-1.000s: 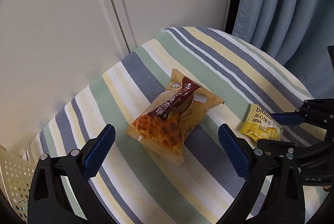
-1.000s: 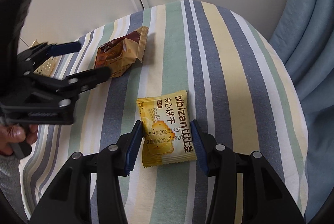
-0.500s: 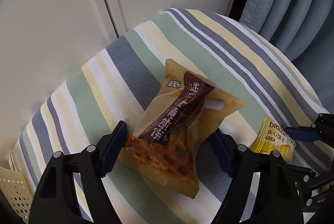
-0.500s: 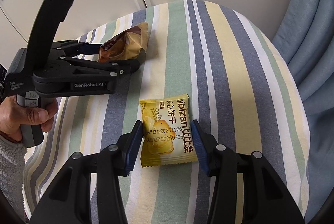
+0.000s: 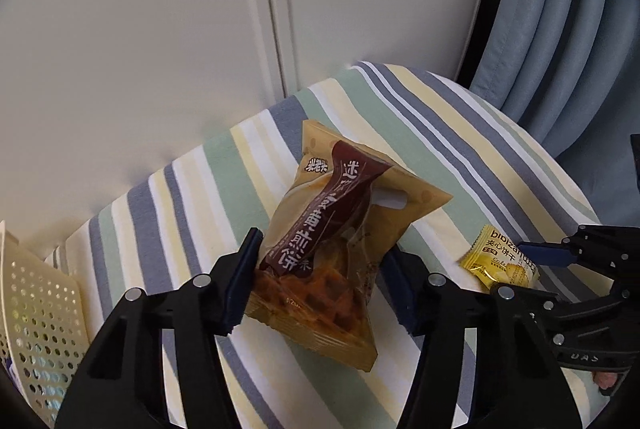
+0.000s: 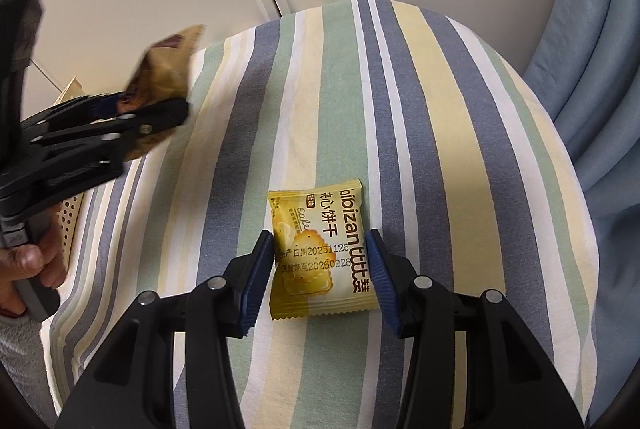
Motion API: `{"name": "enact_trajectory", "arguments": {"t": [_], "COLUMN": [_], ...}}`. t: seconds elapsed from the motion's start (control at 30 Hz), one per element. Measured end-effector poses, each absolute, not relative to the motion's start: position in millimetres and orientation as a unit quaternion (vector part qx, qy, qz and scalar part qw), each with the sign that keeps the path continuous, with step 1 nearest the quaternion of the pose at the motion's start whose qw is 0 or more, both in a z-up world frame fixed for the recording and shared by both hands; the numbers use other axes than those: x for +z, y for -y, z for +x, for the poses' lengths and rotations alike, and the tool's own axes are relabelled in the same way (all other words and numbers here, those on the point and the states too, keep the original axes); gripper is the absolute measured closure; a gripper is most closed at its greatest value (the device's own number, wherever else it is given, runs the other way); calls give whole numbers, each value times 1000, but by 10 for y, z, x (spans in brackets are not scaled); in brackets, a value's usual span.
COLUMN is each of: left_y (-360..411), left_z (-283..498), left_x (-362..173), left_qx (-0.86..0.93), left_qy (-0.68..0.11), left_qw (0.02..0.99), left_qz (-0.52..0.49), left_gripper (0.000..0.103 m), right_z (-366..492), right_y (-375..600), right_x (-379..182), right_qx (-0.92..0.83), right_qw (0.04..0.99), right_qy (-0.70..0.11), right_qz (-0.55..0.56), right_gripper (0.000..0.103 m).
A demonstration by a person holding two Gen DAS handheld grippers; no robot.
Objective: Organize snacks
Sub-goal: 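Grasp the waffle pack with the left gripper and lift it, then carry the waffle pack with the left gripper into the basket and release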
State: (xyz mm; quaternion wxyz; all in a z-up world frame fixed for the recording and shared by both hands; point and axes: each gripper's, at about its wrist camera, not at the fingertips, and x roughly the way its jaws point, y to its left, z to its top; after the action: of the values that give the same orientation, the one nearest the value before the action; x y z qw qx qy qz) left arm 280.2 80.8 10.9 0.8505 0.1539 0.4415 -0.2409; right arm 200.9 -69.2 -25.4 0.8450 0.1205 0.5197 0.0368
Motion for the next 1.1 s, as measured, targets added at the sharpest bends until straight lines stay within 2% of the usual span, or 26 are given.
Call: {"name": "enact_trajectory", "arguments": {"t": [0.6, 1.1], "left_y": [-2349, -3801], "left_z": [2153, 1941], "left_x": [1098, 1205], "left_qx": [-132, 9], "left_qy": [-367, -355], "left_qw": [918, 935], "left_qz": [75, 7], "left_gripper": [43, 43], "right_z": [1998, 2039], "right_y": [726, 718], "right_x": [-250, -261], "right_qx": [38, 34], "right_qw": [845, 844], "right_qy": [-517, -520], "right_qz": [129, 124], "right_gripper": [55, 55]}}
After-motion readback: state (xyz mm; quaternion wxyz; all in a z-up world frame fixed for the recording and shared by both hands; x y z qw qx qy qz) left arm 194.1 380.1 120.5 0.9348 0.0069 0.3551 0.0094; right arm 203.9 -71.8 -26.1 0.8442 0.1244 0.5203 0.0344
